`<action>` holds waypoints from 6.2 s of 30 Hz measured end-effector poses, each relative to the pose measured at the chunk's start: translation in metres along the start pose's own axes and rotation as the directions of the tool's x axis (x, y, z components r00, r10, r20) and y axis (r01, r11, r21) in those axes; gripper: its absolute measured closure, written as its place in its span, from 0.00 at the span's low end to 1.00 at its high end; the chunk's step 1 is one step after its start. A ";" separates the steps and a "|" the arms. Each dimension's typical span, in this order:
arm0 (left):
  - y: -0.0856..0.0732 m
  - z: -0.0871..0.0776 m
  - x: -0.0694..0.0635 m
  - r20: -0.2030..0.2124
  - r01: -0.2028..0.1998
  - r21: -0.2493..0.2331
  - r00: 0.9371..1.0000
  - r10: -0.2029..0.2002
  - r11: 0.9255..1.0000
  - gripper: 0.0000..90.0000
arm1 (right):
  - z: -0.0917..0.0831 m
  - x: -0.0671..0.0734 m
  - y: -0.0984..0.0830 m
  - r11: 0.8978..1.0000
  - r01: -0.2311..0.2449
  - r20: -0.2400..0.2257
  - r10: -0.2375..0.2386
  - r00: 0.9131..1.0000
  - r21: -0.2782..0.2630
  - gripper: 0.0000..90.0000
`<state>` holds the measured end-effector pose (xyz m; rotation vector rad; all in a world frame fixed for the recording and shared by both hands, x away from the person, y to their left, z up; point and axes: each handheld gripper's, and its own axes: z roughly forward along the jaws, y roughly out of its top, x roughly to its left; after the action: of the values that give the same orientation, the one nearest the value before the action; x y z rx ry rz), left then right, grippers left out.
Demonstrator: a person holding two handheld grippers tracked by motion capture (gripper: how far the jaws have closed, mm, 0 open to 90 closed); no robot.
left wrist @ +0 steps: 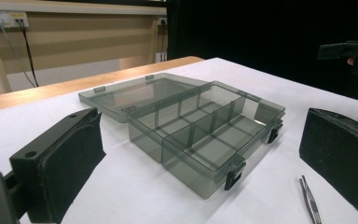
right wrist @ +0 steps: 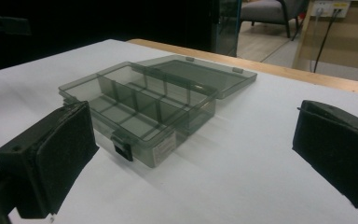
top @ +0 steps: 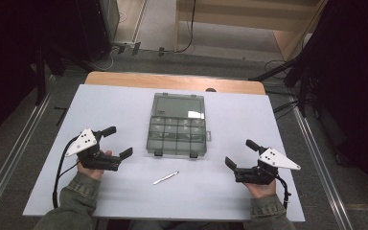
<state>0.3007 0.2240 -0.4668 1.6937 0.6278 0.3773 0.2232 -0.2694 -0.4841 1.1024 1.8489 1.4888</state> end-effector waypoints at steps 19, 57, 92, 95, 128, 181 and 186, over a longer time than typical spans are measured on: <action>0.000 0.002 0.000 0.003 0.001 -0.002 1.000 -0.001 1.000 0.00 | -0.003 0.001 -0.002 1.000 -0.018 -0.011 0.019 1.000 0.020 0.00; 0.000 0.001 -0.002 -0.006 -0.004 0.017 1.000 0.004 1.000 0.00 | 0.043 0.027 0.014 0.989 0.031 -0.165 -0.007 0.986 0.147 0.00; 0.000 0.001 -0.002 0.006 -0.004 0.017 1.000 0.003 1.000 0.00 | 0.110 0.080 0.031 0.911 0.235 -0.386 -0.093 0.918 0.338 0.06; 0.000 0.001 -0.002 0.006 -0.005 0.019 1.000 0.005 1.000 0.00 | 0.113 0.083 0.031 0.905 0.241 -0.394 -0.091 0.915 0.349 0.06; 0.000 0.000 -0.003 0.005 -0.010 0.007 1.000 0.010 1.000 0.00 | 0.163 0.125 0.030 0.637 0.550 -0.596 -0.171 0.784 0.540 0.20; 0.000 -0.001 -0.002 0.005 -0.006 0.009 1.000 0.006 1.000 0.00 | 0.171 0.132 0.041 0.587 0.624 -0.713 -0.110 0.693 0.516 0.95; 0.000 0.000 -0.002 0.005 -0.005 0.010 1.000 0.004 1.000 0.00 | 0.168 0.131 0.045 0.599 0.616 -0.702 -0.122 0.702 0.512 0.95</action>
<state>0.2993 0.2234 -0.4665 1.7050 0.6230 0.3737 0.3001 -0.0658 -0.4724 0.3752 3.0771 0.8536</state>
